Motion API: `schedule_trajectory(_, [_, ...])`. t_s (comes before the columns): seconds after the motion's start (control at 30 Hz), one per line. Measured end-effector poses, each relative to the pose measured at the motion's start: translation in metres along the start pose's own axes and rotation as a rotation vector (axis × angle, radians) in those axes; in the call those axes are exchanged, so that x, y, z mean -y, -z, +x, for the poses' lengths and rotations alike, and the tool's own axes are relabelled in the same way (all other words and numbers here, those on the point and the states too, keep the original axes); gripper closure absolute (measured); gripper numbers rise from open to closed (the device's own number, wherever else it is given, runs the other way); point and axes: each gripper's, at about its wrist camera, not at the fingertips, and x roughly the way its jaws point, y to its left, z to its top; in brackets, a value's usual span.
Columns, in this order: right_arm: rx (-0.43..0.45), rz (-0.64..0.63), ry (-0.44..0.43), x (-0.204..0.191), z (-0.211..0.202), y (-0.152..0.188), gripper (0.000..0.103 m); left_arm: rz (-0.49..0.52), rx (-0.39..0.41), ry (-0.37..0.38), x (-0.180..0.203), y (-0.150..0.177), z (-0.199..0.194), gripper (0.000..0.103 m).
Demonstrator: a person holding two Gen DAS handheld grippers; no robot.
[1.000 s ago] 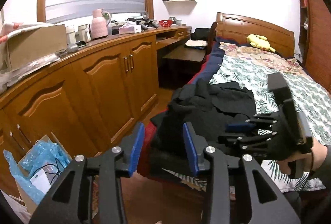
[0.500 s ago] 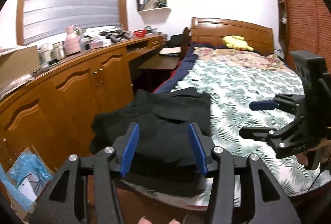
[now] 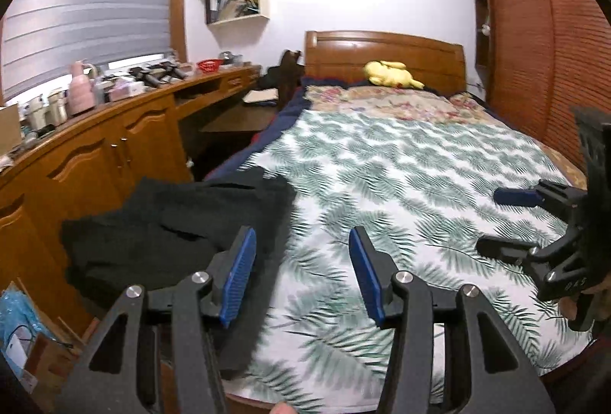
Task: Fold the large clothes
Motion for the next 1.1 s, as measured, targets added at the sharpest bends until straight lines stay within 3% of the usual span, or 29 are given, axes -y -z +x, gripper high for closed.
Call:
schedule_trajectory(0.23, [0.002,0.094,0.135,0.063,-0.061,0.049,0.01,0.048,-0.036,0.077,0.085,0.008,0.016,0.053])
schedule_trajectory(0.57, [0.002,0.201,0.279,0.12,-0.136,0.109,0.01,0.106,-0.053,0.204,0.186,0.01,0.024,0.053])
schedule_trajectory(0.77, [0.02,0.268,0.343,0.142,-0.174,0.135,0.01,0.116,-0.021,0.23,0.223,0.005,0.012,0.053])
schedule_trajectory(1.1, [0.065,0.335,0.455,0.157,-0.202,0.151,0.01,0.107,0.003,0.302,0.248,-0.012,0.012,0.053])
